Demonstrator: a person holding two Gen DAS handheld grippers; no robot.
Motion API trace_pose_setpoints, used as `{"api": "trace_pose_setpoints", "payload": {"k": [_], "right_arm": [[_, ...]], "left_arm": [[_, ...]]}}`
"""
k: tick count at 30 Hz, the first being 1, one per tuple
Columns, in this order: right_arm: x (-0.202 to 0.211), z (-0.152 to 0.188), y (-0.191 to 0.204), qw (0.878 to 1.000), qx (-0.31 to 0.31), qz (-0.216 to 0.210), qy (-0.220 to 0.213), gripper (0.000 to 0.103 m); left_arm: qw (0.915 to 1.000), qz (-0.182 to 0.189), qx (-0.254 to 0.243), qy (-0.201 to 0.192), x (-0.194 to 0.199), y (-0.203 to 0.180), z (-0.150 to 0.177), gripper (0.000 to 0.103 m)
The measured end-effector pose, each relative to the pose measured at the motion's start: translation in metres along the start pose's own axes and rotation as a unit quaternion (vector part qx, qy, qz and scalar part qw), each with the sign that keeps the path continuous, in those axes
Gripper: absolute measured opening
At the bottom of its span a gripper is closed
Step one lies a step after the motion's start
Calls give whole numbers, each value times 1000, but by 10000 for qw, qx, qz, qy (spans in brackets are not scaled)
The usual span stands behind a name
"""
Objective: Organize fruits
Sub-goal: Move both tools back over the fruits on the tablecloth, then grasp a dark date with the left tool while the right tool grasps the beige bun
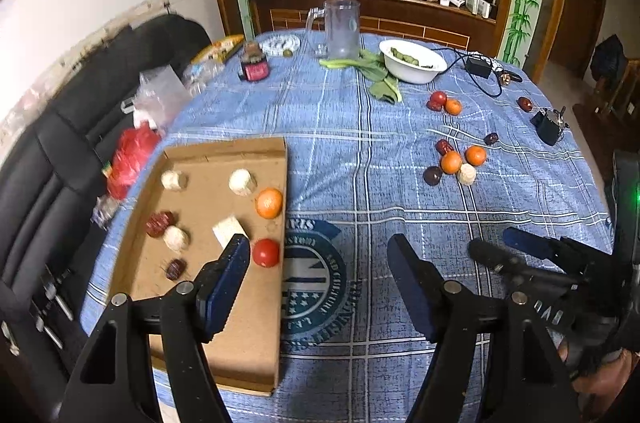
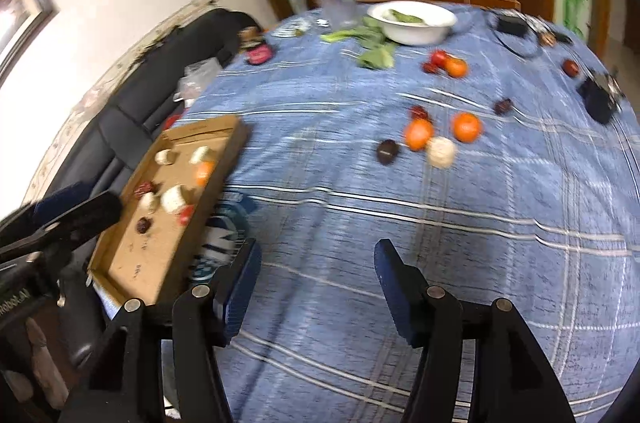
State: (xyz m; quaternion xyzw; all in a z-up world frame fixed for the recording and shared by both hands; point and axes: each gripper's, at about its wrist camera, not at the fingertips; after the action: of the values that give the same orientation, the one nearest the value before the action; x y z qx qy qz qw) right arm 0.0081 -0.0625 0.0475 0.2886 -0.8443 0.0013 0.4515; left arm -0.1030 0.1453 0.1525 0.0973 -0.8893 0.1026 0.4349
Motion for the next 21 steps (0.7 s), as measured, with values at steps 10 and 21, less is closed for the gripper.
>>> {"api": "trace_pose_setpoints", "payload": {"k": [10, 21], "right_arm": [[-12, 4, -71, 9960, -719, 454, 273, 63], [-48, -40, -102, 9972, -402, 580, 254, 59]], "left_arm": [[9963, 457, 347, 633, -48, -1, 3, 70], [9864, 1107, 259, 1189, -115, -38, 2, 68]]}}
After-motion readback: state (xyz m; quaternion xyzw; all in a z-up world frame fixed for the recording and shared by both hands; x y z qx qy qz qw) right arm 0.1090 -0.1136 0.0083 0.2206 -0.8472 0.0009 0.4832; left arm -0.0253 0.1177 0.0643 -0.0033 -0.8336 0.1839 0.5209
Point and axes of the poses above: each gripper's, at about its wrist camera, not at the fingertips, and x roughly against the way its jaws point, y to its left, z to its underside, and after that the axes turned 13 degrees about x, right-handed
